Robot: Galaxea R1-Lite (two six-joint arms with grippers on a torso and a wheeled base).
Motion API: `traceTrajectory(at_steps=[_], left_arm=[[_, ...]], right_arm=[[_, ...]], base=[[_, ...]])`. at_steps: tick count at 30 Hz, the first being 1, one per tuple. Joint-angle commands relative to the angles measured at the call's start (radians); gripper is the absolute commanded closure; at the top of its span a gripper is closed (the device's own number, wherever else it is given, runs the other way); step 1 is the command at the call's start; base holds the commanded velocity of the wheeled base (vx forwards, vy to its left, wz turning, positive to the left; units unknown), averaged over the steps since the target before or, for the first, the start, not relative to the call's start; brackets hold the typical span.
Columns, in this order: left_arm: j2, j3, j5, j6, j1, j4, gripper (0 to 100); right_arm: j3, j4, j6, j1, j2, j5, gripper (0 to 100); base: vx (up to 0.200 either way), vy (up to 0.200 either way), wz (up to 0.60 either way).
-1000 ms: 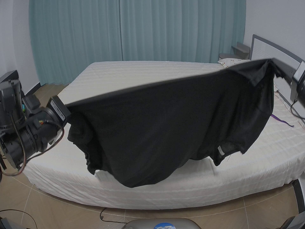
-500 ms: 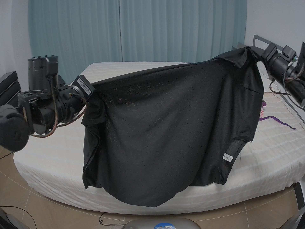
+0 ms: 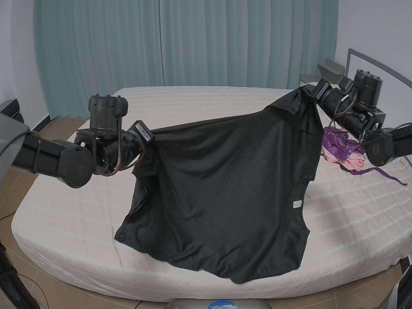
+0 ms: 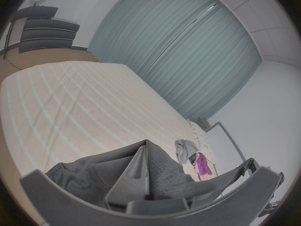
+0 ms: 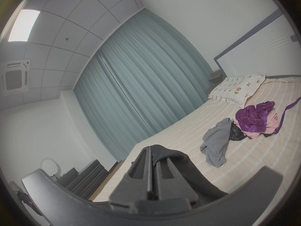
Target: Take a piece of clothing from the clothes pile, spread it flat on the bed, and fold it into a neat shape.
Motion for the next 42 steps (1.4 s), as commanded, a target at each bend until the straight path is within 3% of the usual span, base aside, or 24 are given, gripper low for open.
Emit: traceTrajectory(at_steps=[1,7,19,20,21,22,31,37,42], left_arm=[[0.178,-0.069,-0.003,-0.001,0.036,-0.001,100],[0.327,-0.162,0.002,-0.033,0.059,0.005,100],[0.542,-0.319,0.003,-0.048,0.108,0.006,100],[0.553,-0.327,0.000,-0.048,0.111,0.006,100],[0.567,-0.336,-0.003,-0.050,0.114,0.006,100],[0.579,-0.343,-0.003,-0.050,0.118,0.006,0],[0.677,-0.483,0.005,-0.068,0.133,-0.008,0],[0.703,-0.597,0.037,-0.168,0.151,-0.014,0],[0.728,-0.615,0.036,-0.159,0.162,0.023,0]], right_arm=[[-0.059,-0.041,-0.004,0.013,0.200,0.000,100],[-0.138,-0.107,-0.001,0.015,0.376,-0.003,100],[-0.305,-0.107,-0.003,0.023,0.611,-0.020,100],[-0.313,-0.106,-0.004,0.024,0.622,-0.020,0],[-0.324,-0.104,-0.004,0.026,0.635,-0.019,0],[-0.333,-0.102,-0.004,0.027,0.649,-0.019,0],[-0.416,-0.107,0.031,0.036,0.760,-0.020,0],[-0.605,-0.101,0.085,0.026,0.826,-0.146,0],[-0.540,-0.072,0.080,0.023,0.832,-0.148,0]], base=[[0.000,0.000,0.00],[0.000,0.000,0.00],[0.000,0.000,0.00],[0.000,0.000,0.00],[0.000,0.000,0.00],[0.000,0.000,0.00],[0.000,0.000,0.00],[0.000,0.000,0.00],[0.000,0.000,0.00]])
